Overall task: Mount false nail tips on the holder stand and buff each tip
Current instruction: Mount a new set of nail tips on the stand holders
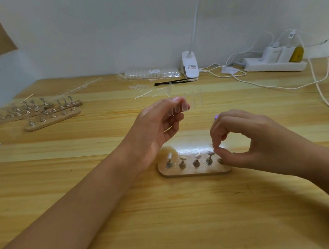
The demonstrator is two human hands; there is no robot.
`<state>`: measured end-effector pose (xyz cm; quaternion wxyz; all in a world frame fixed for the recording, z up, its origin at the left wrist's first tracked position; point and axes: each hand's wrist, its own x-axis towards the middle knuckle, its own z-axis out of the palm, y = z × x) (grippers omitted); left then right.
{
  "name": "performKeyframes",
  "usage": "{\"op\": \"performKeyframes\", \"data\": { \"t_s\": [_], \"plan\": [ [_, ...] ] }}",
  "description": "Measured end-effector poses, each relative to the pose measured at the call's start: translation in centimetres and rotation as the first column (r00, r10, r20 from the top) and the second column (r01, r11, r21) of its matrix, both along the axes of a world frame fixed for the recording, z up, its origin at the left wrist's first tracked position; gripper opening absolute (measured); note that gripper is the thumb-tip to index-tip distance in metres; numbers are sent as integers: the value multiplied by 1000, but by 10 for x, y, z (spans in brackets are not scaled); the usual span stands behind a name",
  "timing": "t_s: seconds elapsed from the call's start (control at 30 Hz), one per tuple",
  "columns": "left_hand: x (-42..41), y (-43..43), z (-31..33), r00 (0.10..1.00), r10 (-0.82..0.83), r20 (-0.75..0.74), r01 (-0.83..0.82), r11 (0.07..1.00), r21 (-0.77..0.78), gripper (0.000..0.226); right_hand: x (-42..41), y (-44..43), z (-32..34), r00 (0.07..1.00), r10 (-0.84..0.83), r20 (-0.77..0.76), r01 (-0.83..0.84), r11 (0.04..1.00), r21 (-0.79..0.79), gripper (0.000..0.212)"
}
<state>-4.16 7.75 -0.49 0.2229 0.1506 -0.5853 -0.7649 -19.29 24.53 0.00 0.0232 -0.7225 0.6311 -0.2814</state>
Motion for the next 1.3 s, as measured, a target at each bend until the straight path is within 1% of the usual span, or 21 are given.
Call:
{"op": "performKeyframes", "data": {
  "t_s": [0.2,0.4,0.57,0.77,0.97,1.03,1.1,1.17,1.23,1.3],
  "plan": [
    [0,-2,1,999,35,6,-35,999,9,28,-1,-1,0,999,41,-11,-41,999,3,13],
    [0,-1,1,1000,26,-6,-26,1000,-7,20,-4,-3,-4,998,66,-13,-66,998,9,7],
    [0,0,1,1000,29,-8,-29,1000,5,20,-4,-3,-6,997,68,-23,-68,997,23,9],
    [0,-1,0,1000,28,-3,-28,1000,-1,20,-3,-3,-4,997,71,-29,-70,997,38,3],
    [-1,-1,-2,999,42,13,-42,998,-40,16,-2,-3,-4,997,53,-49,-51,998,32,5],
    [0,-1,-2,996,73,41,-68,992,-105,12,-3,-4,-4,999,33,-37,-32,999,23,6],
    [1,0,-4,992,102,75,-86,978,-192,17,-4,-4,-3,1000,-10,20,11,999,-40,12],
    [2,0,-6,988,122,97,-94,964,-249,22,-4,-5,0,989,-48,138,73,981,-180,17],
    [2,2,-6,988,122,96,-86,946,-312,16,-4,-6,2,965,-83,250,160,939,-304,17],
    [1,6,-5,989,113,96,-69,922,-380,14,-3,-8,1,953,-135,272,227,910,-347,13]
  ]
}}
